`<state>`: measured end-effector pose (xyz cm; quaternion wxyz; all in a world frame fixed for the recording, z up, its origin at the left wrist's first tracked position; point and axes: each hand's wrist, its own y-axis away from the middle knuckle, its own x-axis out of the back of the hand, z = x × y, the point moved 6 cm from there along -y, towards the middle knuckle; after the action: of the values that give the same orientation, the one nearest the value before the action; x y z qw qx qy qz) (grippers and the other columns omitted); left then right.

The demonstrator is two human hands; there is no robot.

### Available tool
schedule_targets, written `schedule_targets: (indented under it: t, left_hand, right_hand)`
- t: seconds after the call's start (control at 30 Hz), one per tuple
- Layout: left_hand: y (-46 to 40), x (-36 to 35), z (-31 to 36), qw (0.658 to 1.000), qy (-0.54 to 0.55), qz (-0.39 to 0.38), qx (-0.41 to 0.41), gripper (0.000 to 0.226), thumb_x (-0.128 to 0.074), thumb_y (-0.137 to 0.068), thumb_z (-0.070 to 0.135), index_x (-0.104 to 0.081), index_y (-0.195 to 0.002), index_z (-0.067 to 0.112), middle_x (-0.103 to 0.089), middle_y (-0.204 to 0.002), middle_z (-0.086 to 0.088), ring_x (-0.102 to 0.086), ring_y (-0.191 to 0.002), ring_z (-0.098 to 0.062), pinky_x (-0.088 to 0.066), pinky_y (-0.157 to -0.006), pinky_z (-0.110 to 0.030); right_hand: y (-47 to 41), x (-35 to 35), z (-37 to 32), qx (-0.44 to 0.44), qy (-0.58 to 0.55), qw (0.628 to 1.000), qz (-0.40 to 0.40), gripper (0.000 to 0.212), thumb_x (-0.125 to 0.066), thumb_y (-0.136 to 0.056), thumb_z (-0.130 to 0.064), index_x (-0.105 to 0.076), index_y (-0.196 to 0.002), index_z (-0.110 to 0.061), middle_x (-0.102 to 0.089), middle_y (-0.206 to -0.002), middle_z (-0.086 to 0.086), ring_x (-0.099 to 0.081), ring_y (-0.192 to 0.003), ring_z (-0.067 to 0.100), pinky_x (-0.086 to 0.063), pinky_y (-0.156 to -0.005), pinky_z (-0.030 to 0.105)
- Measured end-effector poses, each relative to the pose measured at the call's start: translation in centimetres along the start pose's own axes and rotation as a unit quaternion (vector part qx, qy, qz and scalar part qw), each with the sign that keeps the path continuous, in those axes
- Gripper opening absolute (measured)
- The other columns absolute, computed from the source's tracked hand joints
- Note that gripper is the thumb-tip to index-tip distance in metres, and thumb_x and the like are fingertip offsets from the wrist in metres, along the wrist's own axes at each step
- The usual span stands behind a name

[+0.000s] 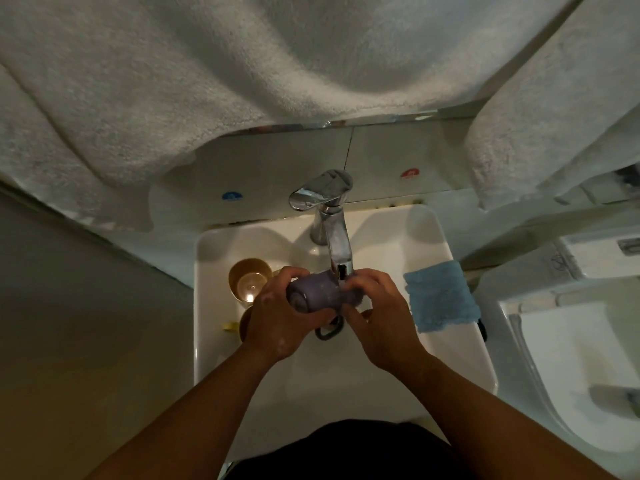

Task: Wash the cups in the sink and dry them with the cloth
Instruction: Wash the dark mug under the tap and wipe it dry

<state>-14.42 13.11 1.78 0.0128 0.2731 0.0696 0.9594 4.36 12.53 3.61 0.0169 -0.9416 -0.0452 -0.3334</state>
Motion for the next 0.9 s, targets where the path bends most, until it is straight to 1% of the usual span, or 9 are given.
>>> schedule_targets:
  t: [0.13, 0.27, 0.4, 0.47, 0.57, 0.7, 0.77, 0.83, 0.9]
  left_hand:
    - [0.0, -0.1, 0.0, 1.000, -0.007, -0.002, -0.006, 0.074, -0.091, -0.055, 0.048, -0.050, -0.116, 0.041, -0.063, -0.111, 0.008, -0.063, -0.098, -0.015, -0.058, -0.076, -0.032]
    - [0.1, -0.2, -0.3, 1.000, -0.007, -0.005, -0.002, 0.074, -0.093, -0.055, 0.048, -0.051, -0.115, 0.041, -0.062, -0.110, 0.010, -0.063, -0.096, -0.012, -0.057, -0.074, -0.029]
    - [0.1, -0.1, -0.1, 1.000, -0.009, -0.002, -0.004, 0.074, -0.096, -0.055, 0.043, -0.055, -0.117, 0.037, -0.063, -0.112, 0.009, -0.062, -0.098, -0.013, -0.056, -0.077, -0.029]
    - [0.1, -0.2, -0.1, 1.000, -0.008, -0.003, -0.001, 0.075, -0.094, -0.054, 0.046, -0.056, -0.117, 0.036, -0.063, -0.113, 0.008, -0.062, -0.099, -0.015, -0.057, -0.078, -0.031]
    - [0.1, -0.2, -0.2, 1.000, 0.000, -0.008, 0.006, 0.076, -0.088, -0.051, 0.055, -0.055, -0.117, 0.039, -0.063, -0.113, 0.009, -0.063, -0.098, -0.014, -0.058, -0.077, -0.033]
    - [-0.2, -0.1, 0.1, 1.000, -0.011, -0.014, -0.015, 0.081, -0.082, -0.052, 0.060, -0.058, -0.124, 0.033, -0.063, -0.118, 0.007, -0.061, -0.103, -0.013, -0.057, -0.082, -0.030]
    - [-0.3, -0.1, 0.1, 0.999, -0.018, -0.024, -0.019, 0.081, -0.087, -0.056, 0.051, -0.059, -0.129, 0.031, -0.064, -0.121, 0.005, -0.061, -0.105, -0.012, -0.057, -0.085, -0.028]
    - [-0.3, -0.2, -0.1, 0.999, -0.025, -0.026, -0.018, 0.081, -0.093, -0.060, 0.036, -0.059, -0.133, 0.027, -0.064, -0.124, 0.003, -0.061, -0.106, -0.012, -0.053, -0.085, -0.020]
    - [-0.4, -0.3, -0.1, 0.999, -0.033, -0.027, -0.018, 0.083, -0.094, -0.061, 0.034, -0.058, -0.136, 0.026, -0.063, -0.126, 0.002, -0.060, -0.108, -0.013, -0.046, -0.084, -0.014]
  right_hand:
    - [-0.1, -0.2, 0.1, -0.006, 0.020, 1.000, -0.013, 0.034, -0.079, -0.085, -0.017, -0.066, -0.115, -0.023, -0.049, -0.130, -0.005, -0.051, -0.108, 0.002, -0.050, -0.080, 0.006]
    - [0.0, -0.5, 0.0, 0.004, 0.015, 0.999, -0.044, 0.036, -0.078, -0.086, -0.015, -0.065, -0.118, -0.027, -0.042, -0.131, -0.011, -0.050, -0.100, -0.002, -0.049, -0.080, 0.004]
    - [-0.1, -0.2, 0.6, -0.018, 0.024, 0.999, -0.030, 0.037, -0.080, -0.082, -0.017, -0.064, -0.114, -0.028, -0.047, -0.127, -0.010, -0.054, -0.103, 0.003, -0.046, -0.077, 0.005]
    - [0.0, -0.2, 0.3, -0.007, 0.022, 0.999, -0.040, 0.037, -0.078, -0.085, -0.014, -0.065, -0.116, -0.029, -0.044, -0.130, -0.011, -0.053, -0.104, 0.002, -0.047, -0.078, 0.005]
    - [0.2, -0.4, -0.1, 0.018, 0.022, 0.998, -0.064, 0.036, -0.074, -0.088, -0.011, -0.065, -0.117, -0.030, -0.040, -0.133, -0.013, -0.049, -0.102, -0.009, -0.043, -0.083, 0.001]
    - [-0.2, -0.1, 1.0, -0.008, 0.028, 0.999, -0.046, 0.040, -0.082, -0.080, -0.019, -0.060, -0.111, -0.031, -0.048, -0.127, -0.009, -0.049, -0.102, -0.009, -0.040, -0.081, 0.001]
    - [-0.1, -0.1, 1.3, -0.010, 0.032, 0.998, -0.053, 0.041, -0.084, -0.078, -0.022, -0.058, -0.109, -0.032, -0.048, -0.125, -0.010, -0.050, -0.102, -0.010, -0.041, -0.079, 0.002]
    - [-0.2, -0.1, 1.3, -0.008, 0.034, 0.998, -0.055, 0.042, -0.084, -0.078, -0.021, -0.058, -0.110, -0.031, -0.046, -0.126, -0.010, -0.049, -0.103, -0.013, -0.043, -0.079, 0.002]
    - [-0.3, -0.3, 1.1, -0.004, 0.032, 0.997, -0.064, 0.042, -0.082, -0.081, -0.017, -0.059, -0.114, -0.030, -0.043, -0.129, -0.010, -0.047, -0.105, -0.017, -0.045, -0.082, 0.002]
